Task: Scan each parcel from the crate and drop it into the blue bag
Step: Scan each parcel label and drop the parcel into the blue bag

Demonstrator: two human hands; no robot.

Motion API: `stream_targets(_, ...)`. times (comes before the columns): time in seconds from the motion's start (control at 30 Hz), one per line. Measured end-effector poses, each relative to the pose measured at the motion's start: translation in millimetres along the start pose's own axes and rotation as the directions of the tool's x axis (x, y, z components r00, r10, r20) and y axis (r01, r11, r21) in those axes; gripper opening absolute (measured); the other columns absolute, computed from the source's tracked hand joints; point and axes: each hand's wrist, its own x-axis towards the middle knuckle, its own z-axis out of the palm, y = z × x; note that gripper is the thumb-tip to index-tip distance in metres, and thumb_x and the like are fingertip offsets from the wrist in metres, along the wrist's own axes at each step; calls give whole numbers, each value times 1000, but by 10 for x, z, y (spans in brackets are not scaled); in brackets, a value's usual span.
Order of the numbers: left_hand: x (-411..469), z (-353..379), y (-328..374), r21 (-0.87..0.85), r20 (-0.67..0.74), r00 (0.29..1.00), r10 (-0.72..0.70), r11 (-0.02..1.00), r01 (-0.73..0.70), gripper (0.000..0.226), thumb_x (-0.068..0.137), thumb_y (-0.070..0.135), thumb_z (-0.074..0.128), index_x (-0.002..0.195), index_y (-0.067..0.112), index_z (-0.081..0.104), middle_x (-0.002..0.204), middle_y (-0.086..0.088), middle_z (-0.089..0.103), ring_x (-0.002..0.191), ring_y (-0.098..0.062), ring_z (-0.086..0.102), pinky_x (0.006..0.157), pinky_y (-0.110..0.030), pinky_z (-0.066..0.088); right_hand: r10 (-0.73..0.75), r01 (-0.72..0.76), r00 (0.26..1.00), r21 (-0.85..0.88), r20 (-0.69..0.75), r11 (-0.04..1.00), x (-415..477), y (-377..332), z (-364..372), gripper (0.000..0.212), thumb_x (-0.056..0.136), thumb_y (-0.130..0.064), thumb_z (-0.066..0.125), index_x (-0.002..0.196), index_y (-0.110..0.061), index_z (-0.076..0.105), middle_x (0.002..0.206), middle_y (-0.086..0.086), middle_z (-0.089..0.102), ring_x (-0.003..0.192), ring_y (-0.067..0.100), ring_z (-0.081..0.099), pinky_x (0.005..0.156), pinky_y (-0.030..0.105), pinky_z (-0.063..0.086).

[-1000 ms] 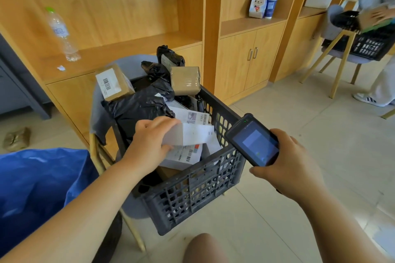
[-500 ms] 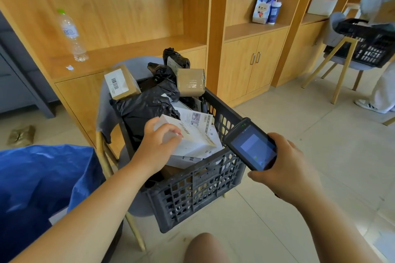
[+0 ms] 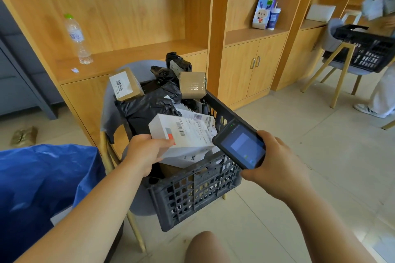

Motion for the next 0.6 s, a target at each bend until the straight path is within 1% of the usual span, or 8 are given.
stream_targets(0.07, -101, -110, -5, 26, -13, 990, 141, 990, -141, 40, 72, 3, 81, 108, 13, 64, 108, -4, 70, 102, -24, 65, 88, -44, 54, -28, 28, 1000, -7, -3, 1000, -19, -65, -16, 87, 53, -49, 73, 128, -33, 32, 97, -10, 46, 82, 16, 49, 74, 42, 50)
stream_targets(0.1, -160, -188, -5, 25, -26, 979, 204, 979, -203, 52, 69, 2, 82, 115, 14, 60, 110, -2, 70, 101, -21, 66, 87, -41, 55, -44, 44, 999, -10, -8, 999, -25, -108, -22, 86, 53, -49, 73, 127, -33, 32, 97, -10, 46, 82, 16, 49, 74, 42, 50)
stream_targets(0.2, -339, -483, -33, 48, -69, 926, 372, 928, -369, 67, 63, 3, 86, 118, 24, 53, 108, 11, 67, 94, -3, 68, 71, -17, 55, -102, 102, 995, -16, -5, 995, -47, -263, -34, 87, 53, -48, 75, 127, -34, 32, 98, -10, 45, 84, 16, 49, 74, 42, 51)
stream_targets(0.27, -466, -689, -66, 73, -110, 889, 445, 895, -439, 70, 62, 5, 87, 118, 29, 53, 105, 19, 66, 92, 8, 65, 65, -8, 51, -149, 150, 989, -34, 19, 988, -62, -386, -27, 90, 54, -48, 76, 129, -33, 30, 99, -10, 43, 85, 16, 48, 75, 41, 50)
stream_targets(0.37, -644, -970, -138, 102, -186, 854, 486, 874, -475, 71, 63, 9, 86, 123, 29, 53, 106, 21, 66, 97, 6, 64, 71, -14, 53, -234, 238, 971, -92, 59, 967, -94, -593, 5, 90, 56, -48, 76, 131, -32, 30, 102, -8, 45, 86, 15, 44, 77, 36, 44)
stream_targets(0.43, -752, -1145, -191, 108, -233, 838, 493, 870, -481, 72, 65, 10, 85, 127, 27, 53, 109, 20, 66, 99, 2, 65, 74, -17, 53, -287, 297, 953, -103, 99, 949, -133, -742, 36, 87, 56, -47, 77, 129, -32, 32, 101, -8, 45, 87, 15, 45, 78, 37, 44)
stream_targets(0.5, -843, -1310, -242, 124, -273, 817, 508, 861, -493, 72, 66, 10, 85, 128, 26, 52, 109, 20, 66, 100, 3, 64, 73, -15, 53, -329, 349, 931, -118, 156, 930, -172, -889, 66, 84, 55, -47, 77, 126, -32, 34, 100, -7, 47, 88, 18, 49, 80, 40, 47)
stream_targets(0.6, -955, -1541, -331, 158, -333, 786, 521, 853, -498, 71, 65, 12, 85, 127, 26, 52, 110, 21, 65, 101, 4, 63, 72, -12, 52, -394, 436, 891, -182, 226, 881, -218, -1095, 119, 87, 55, -50, 75, 128, -34, 31, 105, -6, 51, 93, 21, 52, 81, 40, 45)
